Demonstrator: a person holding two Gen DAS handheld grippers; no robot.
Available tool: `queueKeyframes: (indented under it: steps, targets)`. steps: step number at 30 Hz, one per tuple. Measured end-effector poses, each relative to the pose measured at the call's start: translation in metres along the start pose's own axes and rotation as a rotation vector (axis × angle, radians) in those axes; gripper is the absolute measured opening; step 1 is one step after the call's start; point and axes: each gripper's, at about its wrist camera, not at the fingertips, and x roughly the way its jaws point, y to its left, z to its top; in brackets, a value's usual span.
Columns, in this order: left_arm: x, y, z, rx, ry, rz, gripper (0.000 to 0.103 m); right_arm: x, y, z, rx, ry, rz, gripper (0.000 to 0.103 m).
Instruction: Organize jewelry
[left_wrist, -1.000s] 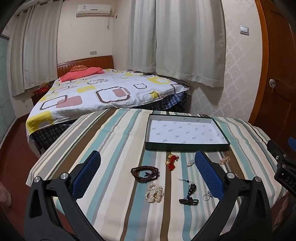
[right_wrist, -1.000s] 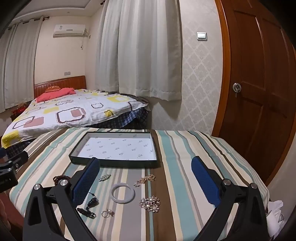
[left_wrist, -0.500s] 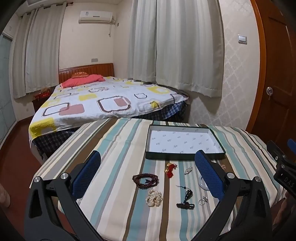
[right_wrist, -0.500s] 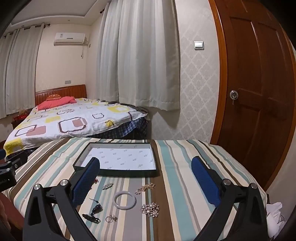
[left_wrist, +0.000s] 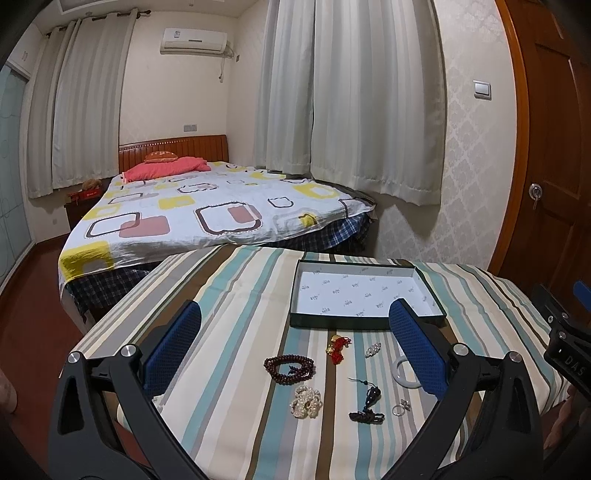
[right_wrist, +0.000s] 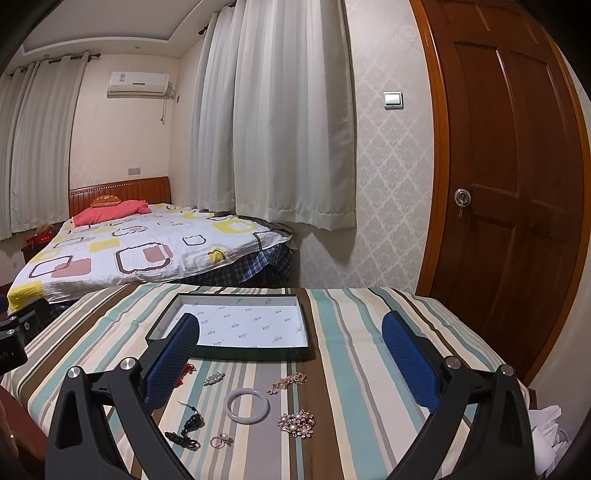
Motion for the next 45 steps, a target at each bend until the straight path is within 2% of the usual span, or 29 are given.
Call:
queueKeyframes:
  steps: [45]
  targets:
    - [-0.0012, -0.0035, -0.0027, 0.003, -0.004, -0.001, 0.099, -0.0011, 0.0038, -0.0081, -0.002, -0.015, -0.004, 0.097]
